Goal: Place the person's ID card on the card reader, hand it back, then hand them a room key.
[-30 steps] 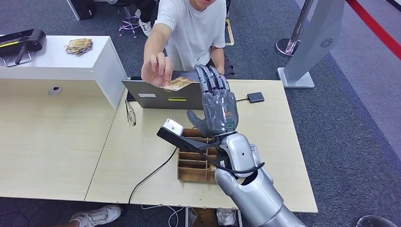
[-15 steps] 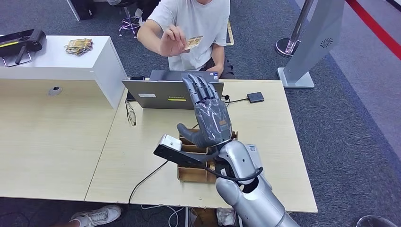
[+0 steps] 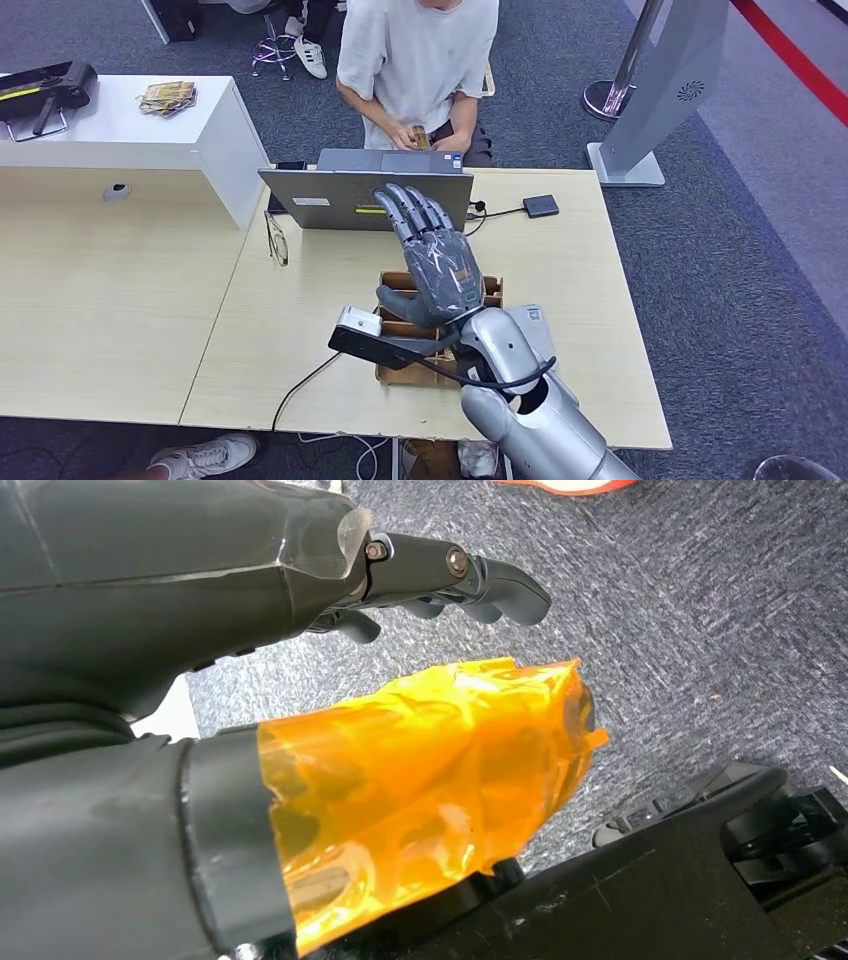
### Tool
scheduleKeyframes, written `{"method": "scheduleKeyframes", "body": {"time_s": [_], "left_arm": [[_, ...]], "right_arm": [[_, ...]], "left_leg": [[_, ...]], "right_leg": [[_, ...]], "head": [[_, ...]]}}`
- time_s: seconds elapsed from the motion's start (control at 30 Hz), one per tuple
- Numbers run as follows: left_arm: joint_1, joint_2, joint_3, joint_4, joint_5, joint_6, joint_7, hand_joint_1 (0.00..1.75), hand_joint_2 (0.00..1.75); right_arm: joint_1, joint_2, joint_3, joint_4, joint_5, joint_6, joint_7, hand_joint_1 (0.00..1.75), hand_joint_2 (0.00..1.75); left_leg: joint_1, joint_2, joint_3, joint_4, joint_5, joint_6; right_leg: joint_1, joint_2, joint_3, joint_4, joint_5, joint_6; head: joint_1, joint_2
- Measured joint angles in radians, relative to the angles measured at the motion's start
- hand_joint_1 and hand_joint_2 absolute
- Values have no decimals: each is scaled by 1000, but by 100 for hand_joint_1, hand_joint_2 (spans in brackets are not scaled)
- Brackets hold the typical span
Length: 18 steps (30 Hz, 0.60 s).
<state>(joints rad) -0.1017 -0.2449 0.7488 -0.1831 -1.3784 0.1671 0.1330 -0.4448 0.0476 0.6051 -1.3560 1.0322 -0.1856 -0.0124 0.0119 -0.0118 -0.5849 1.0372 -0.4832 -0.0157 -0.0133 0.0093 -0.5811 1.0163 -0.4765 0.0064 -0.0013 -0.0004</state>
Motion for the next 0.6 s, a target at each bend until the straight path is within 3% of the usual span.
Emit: {"method": "scheduleKeyframes", "body": {"time_s": [0.6], "left_arm": [[1, 0, 3, 0, 5, 10, -5, 0, 0]], "right_arm": [[30, -35, 4, 104, 50, -22, 25, 0, 175]], "left_leg": [[0, 0, 0, 0, 0, 0]], "right_leg": [[0, 0, 0, 0, 0, 0]], "head": [[0, 0]]}}
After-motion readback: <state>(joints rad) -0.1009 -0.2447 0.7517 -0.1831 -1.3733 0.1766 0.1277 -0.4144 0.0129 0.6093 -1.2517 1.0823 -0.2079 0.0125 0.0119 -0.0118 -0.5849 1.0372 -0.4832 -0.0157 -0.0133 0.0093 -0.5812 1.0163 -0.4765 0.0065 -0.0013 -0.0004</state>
